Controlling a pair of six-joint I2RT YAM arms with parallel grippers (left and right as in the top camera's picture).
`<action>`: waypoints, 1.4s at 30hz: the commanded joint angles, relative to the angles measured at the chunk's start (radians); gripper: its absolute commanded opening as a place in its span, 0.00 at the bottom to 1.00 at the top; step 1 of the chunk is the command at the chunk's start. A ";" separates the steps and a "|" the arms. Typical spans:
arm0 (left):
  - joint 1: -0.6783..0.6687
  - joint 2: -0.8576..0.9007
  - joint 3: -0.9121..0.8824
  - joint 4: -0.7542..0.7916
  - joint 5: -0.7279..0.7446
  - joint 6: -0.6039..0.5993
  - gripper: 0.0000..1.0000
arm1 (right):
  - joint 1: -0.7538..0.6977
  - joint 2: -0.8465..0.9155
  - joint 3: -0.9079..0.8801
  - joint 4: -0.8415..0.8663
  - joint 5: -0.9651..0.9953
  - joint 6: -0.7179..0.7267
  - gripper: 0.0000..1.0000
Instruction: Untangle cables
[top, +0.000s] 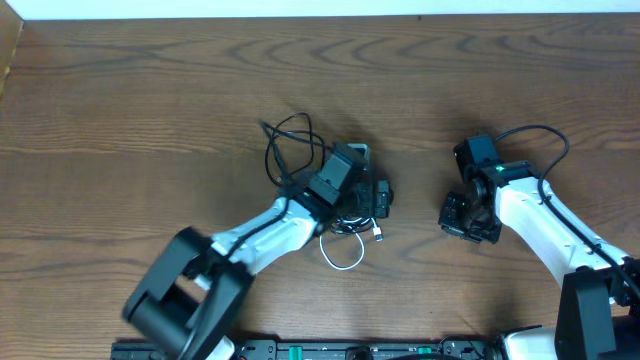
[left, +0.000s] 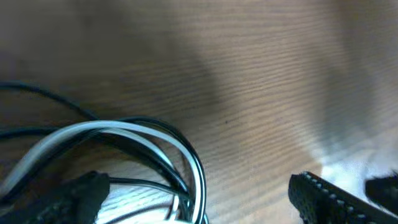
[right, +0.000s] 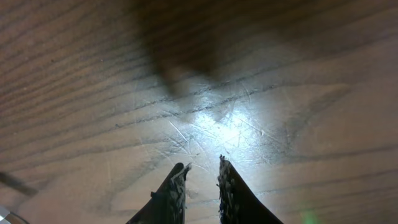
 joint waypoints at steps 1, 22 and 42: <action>-0.030 0.067 0.014 0.066 -0.036 -0.039 0.86 | -0.004 -0.002 0.002 -0.003 0.026 0.020 0.15; -0.137 0.160 0.014 0.045 -0.116 0.061 0.07 | -0.025 -0.002 0.002 -0.045 0.087 0.005 0.13; -0.089 -0.119 0.014 -0.294 -0.213 0.056 0.28 | 0.006 -0.002 0.002 0.294 -0.454 -0.354 0.42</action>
